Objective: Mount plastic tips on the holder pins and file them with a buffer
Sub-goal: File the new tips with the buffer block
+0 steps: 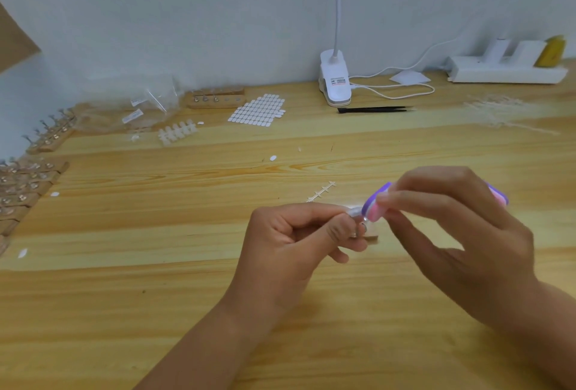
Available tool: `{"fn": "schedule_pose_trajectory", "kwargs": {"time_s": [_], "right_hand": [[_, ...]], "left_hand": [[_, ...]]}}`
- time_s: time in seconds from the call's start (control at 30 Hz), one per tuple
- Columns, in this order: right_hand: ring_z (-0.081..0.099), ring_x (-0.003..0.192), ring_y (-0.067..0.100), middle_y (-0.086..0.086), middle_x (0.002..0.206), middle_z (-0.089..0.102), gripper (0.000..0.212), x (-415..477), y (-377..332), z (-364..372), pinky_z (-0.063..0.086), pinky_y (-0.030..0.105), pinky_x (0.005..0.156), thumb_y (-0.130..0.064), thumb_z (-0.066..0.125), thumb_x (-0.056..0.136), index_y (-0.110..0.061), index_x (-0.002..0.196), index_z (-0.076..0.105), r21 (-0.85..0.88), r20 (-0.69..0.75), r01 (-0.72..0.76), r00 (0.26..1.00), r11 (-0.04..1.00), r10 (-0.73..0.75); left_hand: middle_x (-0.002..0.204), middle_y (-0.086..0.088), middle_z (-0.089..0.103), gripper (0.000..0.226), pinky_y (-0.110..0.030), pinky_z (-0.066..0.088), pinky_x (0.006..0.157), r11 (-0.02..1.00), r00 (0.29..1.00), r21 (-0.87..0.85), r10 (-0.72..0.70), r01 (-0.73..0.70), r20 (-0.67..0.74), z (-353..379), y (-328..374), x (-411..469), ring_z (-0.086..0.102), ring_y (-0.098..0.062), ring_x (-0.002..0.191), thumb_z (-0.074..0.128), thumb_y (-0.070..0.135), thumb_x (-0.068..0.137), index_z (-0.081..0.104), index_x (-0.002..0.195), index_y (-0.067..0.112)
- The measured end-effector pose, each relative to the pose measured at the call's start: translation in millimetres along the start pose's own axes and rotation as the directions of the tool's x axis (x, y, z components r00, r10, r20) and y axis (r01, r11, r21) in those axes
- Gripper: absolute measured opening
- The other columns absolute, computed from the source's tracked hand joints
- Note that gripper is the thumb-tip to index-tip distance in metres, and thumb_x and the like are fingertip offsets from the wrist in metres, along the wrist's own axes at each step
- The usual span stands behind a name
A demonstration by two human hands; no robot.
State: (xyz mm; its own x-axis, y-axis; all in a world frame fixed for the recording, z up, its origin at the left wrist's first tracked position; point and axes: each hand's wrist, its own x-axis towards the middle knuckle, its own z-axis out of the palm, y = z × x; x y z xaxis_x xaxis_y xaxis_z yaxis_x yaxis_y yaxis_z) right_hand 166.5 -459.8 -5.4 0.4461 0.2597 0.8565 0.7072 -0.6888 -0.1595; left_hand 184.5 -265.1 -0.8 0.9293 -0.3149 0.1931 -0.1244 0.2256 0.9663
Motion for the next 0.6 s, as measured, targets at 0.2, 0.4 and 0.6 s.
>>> {"fn": "schedule_pose_trajectory", "kwargs": {"time_s": [0.2, 0.4, 0.6], "right_hand": [[0.063, 0.089, 0.019, 0.011, 0.095, 0.068, 0.021, -1.4, 0.1, -0.6, 0.050, 0.028, 0.084, 0.005, 0.070, 0.088, -0.006, 0.106, 0.072, -0.015, 0.026, 0.020, 0.999, 1.000, -0.020], [0.064, 0.090, 0.022, 0.010, 0.097, 0.069, 0.027, -3.8, -13.6, 8.9, 0.050, 0.027, 0.088, 0.008, 0.069, 0.087, -0.007, 0.109, 0.071, 0.048, 0.053, 0.021, 0.998, 0.999, -0.024], [0.065, 0.089, 0.023, 0.010, 0.098, 0.067, 0.021, -2.7, -9.7, 6.4, 0.051, 0.029, 0.086, 0.005, 0.069, 0.089, -0.006, 0.106, 0.074, 0.018, 0.047, -0.031, 0.998, 0.999, 0.031]], "left_hand": [[0.078, -0.009, 0.076, 0.011, -0.027, 0.056, 0.061, 1.000, 1.000, 0.024, 0.001, -0.001, 0.010, -0.5, -0.9, -0.5, 0.074, -0.024, 0.070, 0.070, 0.010, 0.084, 0.077, 0.088, 0.004], [0.073, -0.009, 0.075, 0.010, -0.025, 0.054, 0.060, 0.998, 1.000, 0.055, 0.016, -0.016, 0.006, 0.6, -2.3, 0.1, 0.071, -0.018, 0.066, 0.072, 0.011, 0.083, 0.078, 0.087, 0.005], [0.074, -0.008, 0.075, 0.009, -0.025, 0.055, 0.060, 0.999, 1.000, 0.049, 0.006, -0.006, 0.001, 0.1, -3.5, 1.4, 0.072, -0.018, 0.066, 0.072, 0.011, 0.083, 0.078, 0.087, 0.005]]}}
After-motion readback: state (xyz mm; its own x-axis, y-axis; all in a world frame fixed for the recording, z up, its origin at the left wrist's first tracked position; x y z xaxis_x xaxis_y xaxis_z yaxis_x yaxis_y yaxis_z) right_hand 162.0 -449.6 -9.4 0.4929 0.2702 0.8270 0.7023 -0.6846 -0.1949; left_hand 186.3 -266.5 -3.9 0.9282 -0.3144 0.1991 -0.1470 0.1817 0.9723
